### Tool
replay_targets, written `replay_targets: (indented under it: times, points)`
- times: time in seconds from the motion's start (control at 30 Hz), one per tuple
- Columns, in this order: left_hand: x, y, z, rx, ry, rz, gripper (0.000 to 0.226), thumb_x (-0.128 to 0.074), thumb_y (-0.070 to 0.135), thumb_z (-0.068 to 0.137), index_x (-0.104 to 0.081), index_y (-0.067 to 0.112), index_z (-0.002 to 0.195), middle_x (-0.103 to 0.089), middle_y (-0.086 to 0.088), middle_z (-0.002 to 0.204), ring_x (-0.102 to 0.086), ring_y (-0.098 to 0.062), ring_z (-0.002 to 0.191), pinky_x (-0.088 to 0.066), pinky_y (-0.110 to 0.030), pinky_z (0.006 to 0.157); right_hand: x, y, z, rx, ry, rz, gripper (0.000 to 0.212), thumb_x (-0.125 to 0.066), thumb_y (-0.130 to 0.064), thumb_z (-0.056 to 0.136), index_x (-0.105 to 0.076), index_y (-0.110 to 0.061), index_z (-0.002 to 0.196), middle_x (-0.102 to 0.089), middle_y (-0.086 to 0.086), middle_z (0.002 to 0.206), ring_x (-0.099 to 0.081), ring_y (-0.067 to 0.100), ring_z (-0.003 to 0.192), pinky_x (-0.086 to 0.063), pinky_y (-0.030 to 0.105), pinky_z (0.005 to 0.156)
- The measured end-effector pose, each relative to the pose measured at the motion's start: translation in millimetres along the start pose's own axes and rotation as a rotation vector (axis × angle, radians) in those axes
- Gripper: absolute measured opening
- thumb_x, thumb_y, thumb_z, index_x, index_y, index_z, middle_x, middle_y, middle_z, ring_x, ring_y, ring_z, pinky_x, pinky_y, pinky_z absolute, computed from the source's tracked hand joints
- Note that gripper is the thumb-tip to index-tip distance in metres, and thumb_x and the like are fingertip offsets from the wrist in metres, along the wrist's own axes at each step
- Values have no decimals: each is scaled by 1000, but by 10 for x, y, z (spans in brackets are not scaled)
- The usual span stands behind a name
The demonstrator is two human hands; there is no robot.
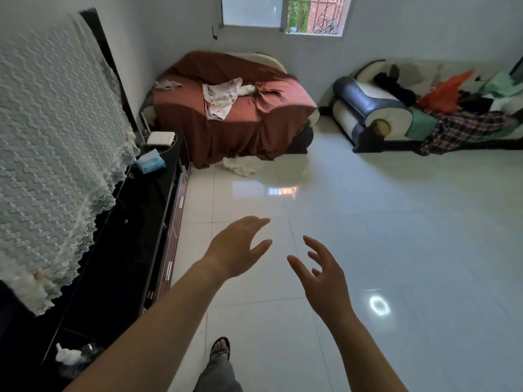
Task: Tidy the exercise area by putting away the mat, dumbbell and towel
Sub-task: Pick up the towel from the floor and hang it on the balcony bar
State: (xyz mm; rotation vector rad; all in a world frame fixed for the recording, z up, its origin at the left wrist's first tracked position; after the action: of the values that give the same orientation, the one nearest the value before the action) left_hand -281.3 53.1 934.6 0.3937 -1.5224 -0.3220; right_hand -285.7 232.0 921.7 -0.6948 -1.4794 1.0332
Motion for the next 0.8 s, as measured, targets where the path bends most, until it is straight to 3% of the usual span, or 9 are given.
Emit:
replay_targets:
  times: [0.17, 0.37, 0.53, 0.8]
  points:
    - [49, -287, 409, 43, 20, -32, 52, -41, 49, 94, -30, 34, 143, -34, 9, 149, -31, -11, 136, -33, -31, 109, -163, -3, 504, 6, -45, -10, 56, -64, -43, 80, -45, -31, 131, -47, -11, 137, -44, 0, 111, -41, 24, 94]
    - [197, -827, 1172, 104, 32, -61, 52, -41, 49, 94, -29, 35, 143, -32, 10, 150, -29, -10, 137, -31, -30, 111, -600, -176, 1519, 41, -138, -25, 61, -61, -53, 73, -47, -33, 129, -48, -17, 130, -46, -1, 111, -42, 21, 91]
    - [582, -1408, 1903, 133, 48, -46, 52, -40, 48, 95, -28, 34, 144, -31, 10, 150, -28, -8, 137, -30, -28, 109, -994, -426, 2562, 64, -159, -39, 51, -66, -45, 79, -48, -36, 126, -47, -21, 125, -47, -1, 110, -42, 21, 91]
    - [1191, -2411, 2733, 181, 99, -29, 53, -40, 49, 94, -27, 35, 144, -29, 9, 151, -25, -8, 139, -28, -29, 112, -1932, -908, 3775, 122, -249, -53, 55, -65, -45, 80, -46, -32, 130, -42, -23, 125, -45, 1, 112, -41, 21, 92]
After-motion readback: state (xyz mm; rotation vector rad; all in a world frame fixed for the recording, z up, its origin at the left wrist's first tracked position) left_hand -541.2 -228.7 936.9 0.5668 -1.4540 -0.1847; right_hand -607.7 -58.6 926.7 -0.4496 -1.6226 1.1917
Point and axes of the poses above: each hand's wrist, its own z-axis towards the middle knuckle, its own x-axis out of the back of the hand, y = z × x, the point moved 7 cm from there along z, towards the middle knuckle
